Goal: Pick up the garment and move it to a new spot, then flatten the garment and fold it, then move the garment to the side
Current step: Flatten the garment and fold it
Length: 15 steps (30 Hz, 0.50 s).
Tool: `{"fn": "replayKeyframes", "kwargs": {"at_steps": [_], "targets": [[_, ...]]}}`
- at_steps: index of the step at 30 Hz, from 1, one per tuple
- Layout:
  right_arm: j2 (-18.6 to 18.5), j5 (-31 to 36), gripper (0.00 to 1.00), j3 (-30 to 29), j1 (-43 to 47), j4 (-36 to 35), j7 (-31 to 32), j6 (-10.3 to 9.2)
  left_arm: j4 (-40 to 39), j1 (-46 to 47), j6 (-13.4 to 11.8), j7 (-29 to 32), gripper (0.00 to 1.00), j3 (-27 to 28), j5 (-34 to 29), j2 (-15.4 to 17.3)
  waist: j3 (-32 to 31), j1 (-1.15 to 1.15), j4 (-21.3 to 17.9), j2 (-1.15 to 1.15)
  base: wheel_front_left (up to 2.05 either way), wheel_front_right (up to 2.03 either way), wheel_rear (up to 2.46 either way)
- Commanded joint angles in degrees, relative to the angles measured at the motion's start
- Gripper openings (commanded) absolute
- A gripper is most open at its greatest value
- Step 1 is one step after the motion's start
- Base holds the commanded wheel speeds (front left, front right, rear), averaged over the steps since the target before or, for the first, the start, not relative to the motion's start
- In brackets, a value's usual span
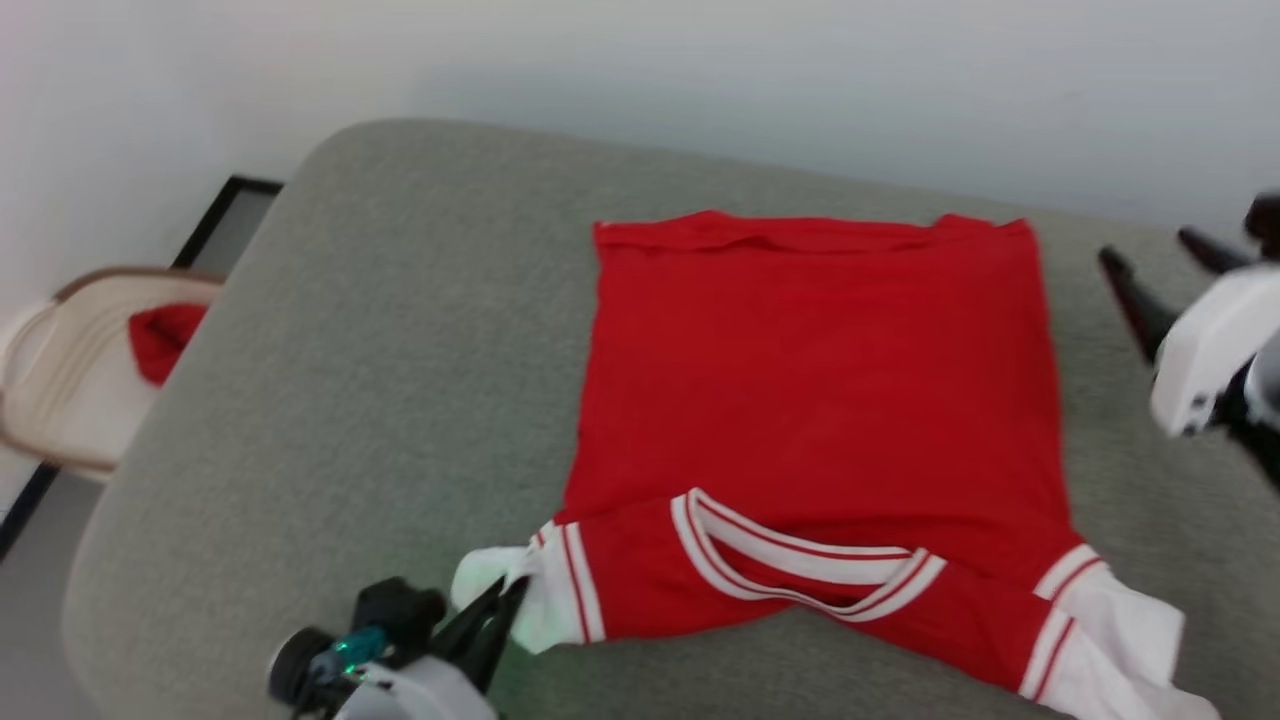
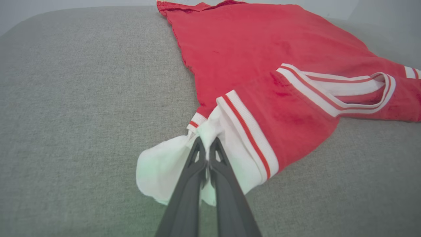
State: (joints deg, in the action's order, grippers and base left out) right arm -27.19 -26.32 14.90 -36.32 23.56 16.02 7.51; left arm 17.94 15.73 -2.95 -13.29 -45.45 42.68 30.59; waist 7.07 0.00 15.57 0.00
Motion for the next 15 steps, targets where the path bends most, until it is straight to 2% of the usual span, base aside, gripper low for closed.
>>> {"fn": "replayKeyframes", "kwargs": {"at_steps": [1, 8, 15], "targets": [[-0.3, 0.32, 1.0, 0.0, -2.91, 3.01, 0.85, -0.03, 0.64, 1.63, 0.63, -0.08, 0.0, -0.35, -0.62, -1.02, 4.57, 0.0, 5.2, 0.0, 0.0, 0.0, 0.0], [-0.85, 2.35, 1.0, 0.13, -16.76, 20.33, 6.37, -0.04, 3.71, 6.87, 3.54, -0.91, 0.0, -1.89, -2.41, -5.93, 9.46, 0.0, 10.67, 0.0, 0.0, 0.0, 0.0], [-1.32, 5.9, 1.0, -1.55, -26.49, 33.74, 12.64, -0.03, 6.7, 10.86, 6.26, -1.61, 0.0, -2.63, -4.06, -10.62, 14.15, 0.0, 14.57, 0.0, 0.0, 0.0, 0.0]]}}
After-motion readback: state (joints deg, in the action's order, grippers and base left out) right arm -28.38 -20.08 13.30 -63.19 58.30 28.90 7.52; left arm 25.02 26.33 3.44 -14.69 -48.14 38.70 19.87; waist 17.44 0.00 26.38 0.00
